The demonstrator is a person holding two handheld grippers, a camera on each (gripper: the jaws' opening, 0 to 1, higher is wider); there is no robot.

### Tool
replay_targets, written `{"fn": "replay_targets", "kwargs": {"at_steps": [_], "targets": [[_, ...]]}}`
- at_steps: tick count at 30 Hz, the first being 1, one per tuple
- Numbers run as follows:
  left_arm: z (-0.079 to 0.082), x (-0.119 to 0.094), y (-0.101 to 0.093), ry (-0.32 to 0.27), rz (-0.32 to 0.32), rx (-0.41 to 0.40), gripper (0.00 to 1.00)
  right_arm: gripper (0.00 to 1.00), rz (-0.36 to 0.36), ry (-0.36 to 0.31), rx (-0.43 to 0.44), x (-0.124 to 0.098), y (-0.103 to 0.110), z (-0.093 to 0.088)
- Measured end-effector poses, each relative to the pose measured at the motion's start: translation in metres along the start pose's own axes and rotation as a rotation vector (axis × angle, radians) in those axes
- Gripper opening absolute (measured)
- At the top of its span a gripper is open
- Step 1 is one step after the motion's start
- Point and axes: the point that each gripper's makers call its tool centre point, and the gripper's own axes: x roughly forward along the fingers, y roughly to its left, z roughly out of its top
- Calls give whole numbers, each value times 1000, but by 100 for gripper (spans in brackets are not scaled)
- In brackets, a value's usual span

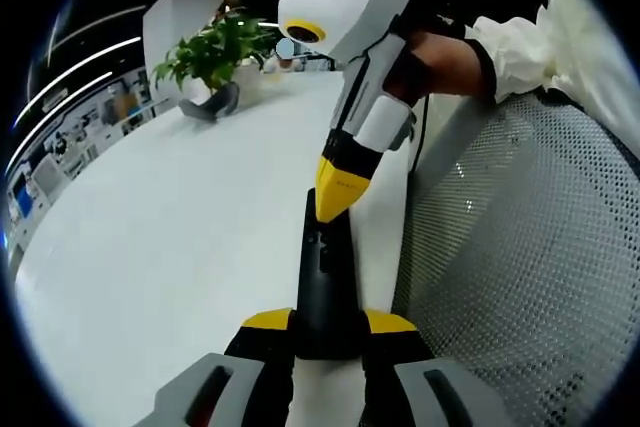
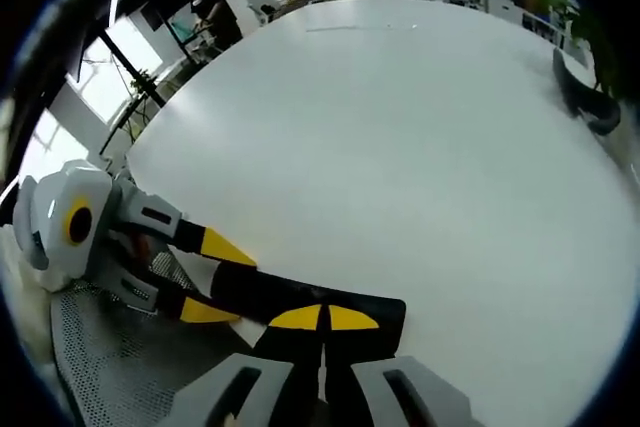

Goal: Press the specified remote control buttons in sequence, fully releasing each button before pressing the next.

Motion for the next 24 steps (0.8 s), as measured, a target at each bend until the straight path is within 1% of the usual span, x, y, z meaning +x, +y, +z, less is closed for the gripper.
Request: {"fn": "replay_targets", "kwargs": {"at_steps": [11, 18, 24], "targets": [[0, 0, 0, 0, -1, 3, 24, 0, -5, 6, -6, 0, 0, 0], [0, 0, -1, 4, -4, 2, 24, 0, -9, 18, -26, 0, 1, 0], [0, 0, -5, 2, -22, 14, 24, 0, 39, -12, -17, -2, 9, 6]]}}
